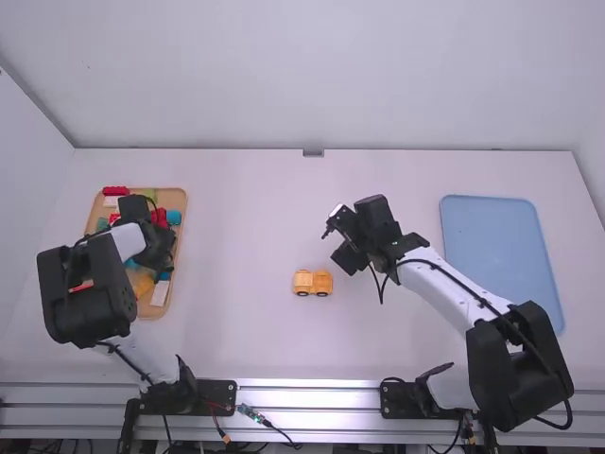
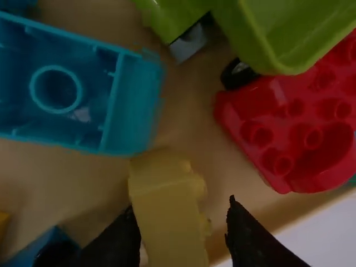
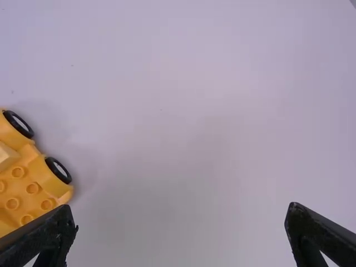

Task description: Assemble lego blocks to make yellow taxi

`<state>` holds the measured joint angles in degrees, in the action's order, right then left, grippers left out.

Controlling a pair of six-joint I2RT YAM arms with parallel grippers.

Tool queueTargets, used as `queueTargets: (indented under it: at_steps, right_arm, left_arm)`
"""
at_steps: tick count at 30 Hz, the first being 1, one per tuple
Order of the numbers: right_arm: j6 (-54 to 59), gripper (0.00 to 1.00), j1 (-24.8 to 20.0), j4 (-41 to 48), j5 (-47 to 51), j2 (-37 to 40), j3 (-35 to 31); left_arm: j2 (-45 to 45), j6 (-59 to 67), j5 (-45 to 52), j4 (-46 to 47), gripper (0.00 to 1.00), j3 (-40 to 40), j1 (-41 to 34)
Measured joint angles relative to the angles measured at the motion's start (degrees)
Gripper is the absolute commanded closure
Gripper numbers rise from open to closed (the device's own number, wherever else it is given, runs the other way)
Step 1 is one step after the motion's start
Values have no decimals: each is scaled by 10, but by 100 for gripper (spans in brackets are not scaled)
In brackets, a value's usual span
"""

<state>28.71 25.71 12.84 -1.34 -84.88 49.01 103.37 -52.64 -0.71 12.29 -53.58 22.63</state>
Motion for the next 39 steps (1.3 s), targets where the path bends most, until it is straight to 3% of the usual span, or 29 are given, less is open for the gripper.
queueTargets:
  at_steps: [13, 16, 19, 22, 32, 39]
  right_arm:
    - [0, 1, 0, 0, 0, 0, 0]
    - [0, 1, 0, 0, 0, 0, 0]
    - [-1, 1, 0, 0, 0, 0, 0]
    - [0, 1, 0, 4, 0, 0, 0]
    - [-8, 1, 0, -20, -33, 0, 0]
    - [-129, 1, -1, -88, -75, 0, 0]
  left_arm:
    - [0, 13, 0, 0, 77, 0, 0]
    - [0, 22, 0, 4, 82, -1, 0]
    - [0, 50, 14, 8, 94, -8, 0]
    - [0, 70, 30, 26, 98, -25, 0]
    - [0, 106, 43, 76, 98, -66, 0]
    - [-75, 163, 66, 47, 98, -47, -3]
